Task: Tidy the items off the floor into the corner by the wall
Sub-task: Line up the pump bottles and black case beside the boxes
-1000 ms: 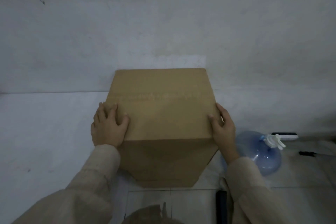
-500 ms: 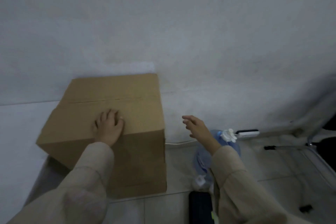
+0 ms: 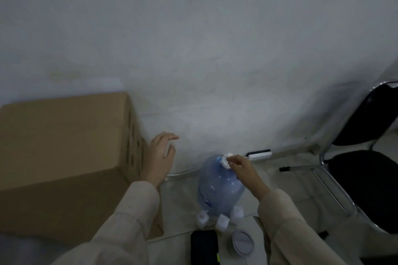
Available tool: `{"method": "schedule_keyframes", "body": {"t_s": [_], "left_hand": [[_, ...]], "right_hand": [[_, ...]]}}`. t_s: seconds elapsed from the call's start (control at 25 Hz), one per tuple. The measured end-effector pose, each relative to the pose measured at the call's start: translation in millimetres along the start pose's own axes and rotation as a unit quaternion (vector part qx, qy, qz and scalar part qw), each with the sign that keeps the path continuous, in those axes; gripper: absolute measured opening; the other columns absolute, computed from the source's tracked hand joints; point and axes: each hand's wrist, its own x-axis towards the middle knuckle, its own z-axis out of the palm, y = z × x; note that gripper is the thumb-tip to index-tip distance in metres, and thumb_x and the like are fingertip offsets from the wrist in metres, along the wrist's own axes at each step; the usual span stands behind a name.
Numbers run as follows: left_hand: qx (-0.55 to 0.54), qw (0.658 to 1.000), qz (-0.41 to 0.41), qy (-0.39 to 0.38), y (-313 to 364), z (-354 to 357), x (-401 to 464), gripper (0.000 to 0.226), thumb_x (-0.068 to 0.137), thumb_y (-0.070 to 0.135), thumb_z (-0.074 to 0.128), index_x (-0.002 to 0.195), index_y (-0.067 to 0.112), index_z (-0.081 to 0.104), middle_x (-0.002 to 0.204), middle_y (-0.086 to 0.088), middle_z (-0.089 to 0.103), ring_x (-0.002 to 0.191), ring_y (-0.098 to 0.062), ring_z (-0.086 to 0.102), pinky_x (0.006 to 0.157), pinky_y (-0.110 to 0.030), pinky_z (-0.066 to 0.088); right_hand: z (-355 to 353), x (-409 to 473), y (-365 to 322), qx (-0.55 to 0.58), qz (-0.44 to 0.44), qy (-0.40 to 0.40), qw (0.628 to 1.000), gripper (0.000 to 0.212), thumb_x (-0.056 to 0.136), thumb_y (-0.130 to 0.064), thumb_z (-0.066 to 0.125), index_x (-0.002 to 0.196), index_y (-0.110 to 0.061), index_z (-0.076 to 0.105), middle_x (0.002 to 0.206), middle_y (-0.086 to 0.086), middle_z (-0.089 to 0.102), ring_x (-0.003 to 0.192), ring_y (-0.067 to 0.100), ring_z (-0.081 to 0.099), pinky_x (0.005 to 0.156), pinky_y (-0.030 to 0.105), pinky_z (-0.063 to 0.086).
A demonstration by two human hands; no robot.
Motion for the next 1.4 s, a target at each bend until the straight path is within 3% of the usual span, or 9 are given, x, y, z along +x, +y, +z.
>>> {"method": "schedule_keyframes", "body": {"t_s": [0.12,0.28,0.52,0.64,0.68,0.76,0.92,1.16,1.4], "left_hand": [[0.0,0.997,0.03,-0.073,-2.9,44.8,20.3,0.04,0.082,0.031,0.036,0.102,0.01,0.063,0.105,-0.001,0.056,0.104,-0.01,0.049,0.098,-0.016,0.033],[-0.004,0.985,0.001,-0.172,-30.8,105.2,59.5,0.046,0.079,0.037,0.037,0.105,0.009,0.063,0.106,0.004,0.053,0.103,-0.006,0.046,0.087,0.005,0.023],[0.011,0.944,-0.113,-0.31,-135.6,207.4,77.1,0.032,0.078,0.004,0.055,0.111,0.004,0.058,0.113,-0.009,0.056,0.113,-0.026,0.053,0.086,-0.003,0.028],[-0.023,0.919,-0.157,-0.36,-177.3,243.1,76.2,0.047,0.067,0.014,0.052,0.113,0.007,0.053,0.111,-0.002,0.058,0.109,-0.007,0.056,0.085,-0.003,0.034],[-0.037,0.915,-0.167,-0.367,-188.5,255.1,79.5,0.047,0.068,0.015,0.055,0.115,0.011,0.051,0.113,0.001,0.058,0.108,0.001,0.055,0.089,-0.007,0.039],[-0.044,0.911,-0.175,-0.371,-207.2,282.8,88.6,0.063,0.075,0.006,0.066,0.132,0.009,0.04,0.133,-0.004,0.047,0.125,-0.01,0.045,0.102,-0.021,0.036],[-0.064,0.913,-0.127,-0.383,-218.4,340.7,115.8,0.07,0.073,-0.002,0.071,0.133,0.004,0.036,0.123,0.002,0.039,0.119,-0.012,0.038,0.092,-0.011,0.027],[-0.099,0.91,-0.112,-0.386,-236.3,365.3,106.7,0.066,0.07,0.003,0.073,0.118,0.04,0.048,0.109,0.021,0.054,0.1,-0.001,0.051,0.091,-0.018,0.039],[-0.129,0.939,-0.168,-0.27,-257.6,331.8,86.3,0.058,0.069,0.005,0.076,0.113,0.031,0.05,0.108,0.009,0.059,0.103,-0.008,0.059,0.089,-0.025,0.048]], "right_hand": [[-14.9,17.8,19.2,0.017,0.035,0.04,0.998,0.026,0.084,0.001,0.053,0.108,0.0,0.061,0.1,0.007,0.063,0.095,0.019,0.056,0.079,0.018,0.039],[-21.9,54.5,45.9,0.017,0.071,0.068,0.995,0.036,0.084,0.001,0.055,0.12,0.0,0.052,0.114,0.012,0.054,0.105,0.019,0.05,0.086,0.021,0.033],[8.3,113.1,135.1,0.029,0.172,0.075,0.982,0.049,0.083,-0.001,0.058,0.129,-0.003,0.042,0.132,0.018,0.046,0.12,0.028,0.046,0.09,0.023,0.033],[39.3,132.8,176.6,0.036,0.187,0.059,0.98,0.056,0.085,-0.005,0.058,0.135,-0.004,0.034,0.142,0.017,0.038,0.13,0.029,0.038,0.093,0.023,0.031],[48.7,141.0,185.5,0.038,0.182,0.053,0.981,0.057,0.086,-0.006,0.058,0.137,-0.004,0.031,0.144,0.015,0.036,0.132,0.028,0.036,0.096,0.023,0.03],[66.1,158.7,196.9,0.045,0.148,0.064,0.986,0.056,0.087,-0.004,0.057,0.137,-0.002,0.031,0.141,0.014,0.039,0.132,0.026,0.036,0.098,0.016,0.029],[84.5,188.7,206.0,0.102,0.097,0.114,0.984,0.043,0.089,-0.001,0.053,0.131,0.001,0.041,0.122,0.007,0.049,0.111,0.012,0.043,0.076,-0.009,0.029],[93.7,194.3,211.8,0.135,0.096,0.156,0.974,0.034,0.088,-0.007,0.057,0.122,-0.007,0.054,0.104,-0.005,0.057,0.076,-0.029,0.049,0.068,-0.004,0.035],[118.6,202.3,206.3,0.182,0.073,0.025,0.98,0.049,0.082,-0.012,0.065,0.126,-0.023,0.047,0.107,-0.013,0.059,0.086,-0.013,0.057,0.074,0.006,0.044]]}}
